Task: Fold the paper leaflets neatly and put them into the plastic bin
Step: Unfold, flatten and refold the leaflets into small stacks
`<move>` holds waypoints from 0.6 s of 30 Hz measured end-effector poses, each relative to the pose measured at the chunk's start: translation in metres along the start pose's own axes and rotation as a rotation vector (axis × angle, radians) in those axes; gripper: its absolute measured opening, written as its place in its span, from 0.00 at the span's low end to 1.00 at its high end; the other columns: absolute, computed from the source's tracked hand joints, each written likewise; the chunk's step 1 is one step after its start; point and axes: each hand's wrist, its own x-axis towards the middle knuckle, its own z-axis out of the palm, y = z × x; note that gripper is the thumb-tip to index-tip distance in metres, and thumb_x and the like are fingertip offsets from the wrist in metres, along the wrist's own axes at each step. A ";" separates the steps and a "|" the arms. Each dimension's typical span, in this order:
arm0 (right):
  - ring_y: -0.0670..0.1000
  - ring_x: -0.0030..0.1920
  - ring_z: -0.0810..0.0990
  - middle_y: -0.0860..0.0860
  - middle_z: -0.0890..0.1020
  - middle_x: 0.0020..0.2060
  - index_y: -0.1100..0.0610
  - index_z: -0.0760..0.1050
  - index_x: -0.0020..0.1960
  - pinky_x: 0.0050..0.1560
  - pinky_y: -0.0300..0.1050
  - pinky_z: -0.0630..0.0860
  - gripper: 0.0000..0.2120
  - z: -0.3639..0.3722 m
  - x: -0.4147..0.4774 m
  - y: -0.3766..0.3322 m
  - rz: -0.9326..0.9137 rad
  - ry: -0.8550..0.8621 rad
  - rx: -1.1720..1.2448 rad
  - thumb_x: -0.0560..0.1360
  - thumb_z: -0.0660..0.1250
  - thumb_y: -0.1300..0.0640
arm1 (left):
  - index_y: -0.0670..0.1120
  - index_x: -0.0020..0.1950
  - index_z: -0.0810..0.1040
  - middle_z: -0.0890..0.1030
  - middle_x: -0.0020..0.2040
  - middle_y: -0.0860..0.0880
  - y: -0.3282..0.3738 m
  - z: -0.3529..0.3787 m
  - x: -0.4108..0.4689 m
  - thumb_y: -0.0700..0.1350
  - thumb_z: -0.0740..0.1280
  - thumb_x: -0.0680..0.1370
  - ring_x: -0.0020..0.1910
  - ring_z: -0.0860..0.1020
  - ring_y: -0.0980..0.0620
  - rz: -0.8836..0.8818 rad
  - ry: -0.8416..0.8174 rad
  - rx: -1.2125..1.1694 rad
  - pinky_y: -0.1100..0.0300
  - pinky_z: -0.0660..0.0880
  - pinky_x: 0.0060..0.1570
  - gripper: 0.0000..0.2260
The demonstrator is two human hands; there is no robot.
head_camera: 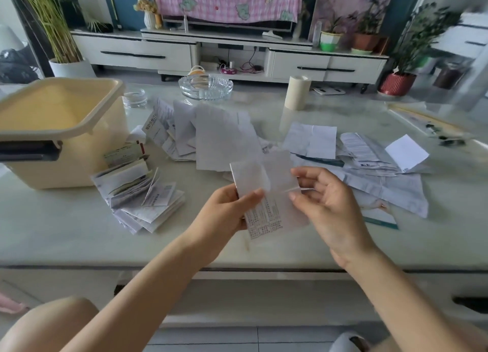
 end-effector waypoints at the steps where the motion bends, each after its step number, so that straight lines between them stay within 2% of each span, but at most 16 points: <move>1: 0.43 0.44 0.78 0.47 0.80 0.47 0.50 0.74 0.53 0.44 0.30 0.74 0.17 -0.002 -0.001 0.001 -0.012 0.038 -0.075 0.72 0.68 0.69 | 0.40 0.50 0.79 0.84 0.44 0.46 -0.003 0.001 0.001 0.39 0.62 0.76 0.43 0.82 0.51 -0.002 0.015 0.014 0.59 0.80 0.46 0.08; 4: 0.43 0.45 0.77 0.46 0.78 0.48 0.51 0.72 0.57 0.44 0.30 0.73 0.17 -0.010 -0.003 0.002 0.106 0.036 -0.133 0.71 0.71 0.62 | 0.40 0.50 0.79 0.84 0.43 0.45 -0.006 0.005 0.001 0.37 0.59 0.78 0.40 0.82 0.52 -0.026 0.019 0.015 0.60 0.80 0.43 0.08; 6: 0.47 0.47 0.80 0.51 0.81 0.49 0.55 0.75 0.56 0.47 0.38 0.74 0.14 -0.015 -0.003 0.002 0.278 -0.100 0.006 0.71 0.71 0.59 | 0.40 0.50 0.78 0.84 0.43 0.46 -0.005 0.005 -0.001 0.37 0.59 0.78 0.40 0.83 0.53 -0.046 -0.004 0.026 0.61 0.80 0.43 0.08; 8: 0.51 0.49 0.82 0.54 0.83 0.49 0.59 0.77 0.55 0.50 0.43 0.76 0.12 -0.019 -0.006 0.003 0.358 -0.200 0.116 0.73 0.69 0.60 | 0.41 0.51 0.78 0.84 0.43 0.47 -0.006 0.007 -0.003 0.38 0.59 0.78 0.41 0.83 0.53 -0.072 -0.042 0.058 0.61 0.80 0.44 0.08; 10: 0.52 0.51 0.83 0.53 0.84 0.49 0.58 0.78 0.54 0.54 0.46 0.77 0.09 -0.020 -0.007 0.005 0.351 -0.209 0.187 0.73 0.67 0.63 | 0.41 0.52 0.78 0.85 0.42 0.47 -0.005 0.007 -0.006 0.43 0.59 0.78 0.41 0.83 0.52 -0.099 -0.078 0.102 0.58 0.81 0.42 0.10; 13: 0.53 0.49 0.83 0.53 0.85 0.44 0.58 0.80 0.48 0.52 0.43 0.77 0.09 -0.020 -0.008 0.004 0.340 -0.188 0.240 0.73 0.65 0.69 | 0.43 0.55 0.77 0.84 0.44 0.42 0.000 0.008 -0.009 0.59 0.52 0.74 0.40 0.83 0.45 -0.142 -0.169 0.104 0.55 0.80 0.35 0.25; 15: 0.51 0.46 0.81 0.51 0.84 0.40 0.55 0.81 0.37 0.46 0.39 0.77 0.17 -0.020 -0.008 0.004 0.290 -0.146 0.209 0.72 0.61 0.74 | 0.43 0.54 0.78 0.83 0.44 0.40 0.000 0.007 -0.008 0.64 0.48 0.71 0.40 0.82 0.44 -0.178 -0.201 0.060 0.55 0.78 0.34 0.31; 18: 0.48 0.51 0.79 0.47 0.83 0.44 0.52 0.77 0.25 0.42 0.39 0.75 0.27 -0.019 -0.009 0.004 0.117 -0.070 0.102 0.69 0.56 0.79 | 0.42 0.50 0.78 0.82 0.40 0.41 -0.001 0.007 -0.008 0.65 0.50 0.70 0.36 0.81 0.46 -0.210 -0.177 0.035 0.56 0.78 0.33 0.31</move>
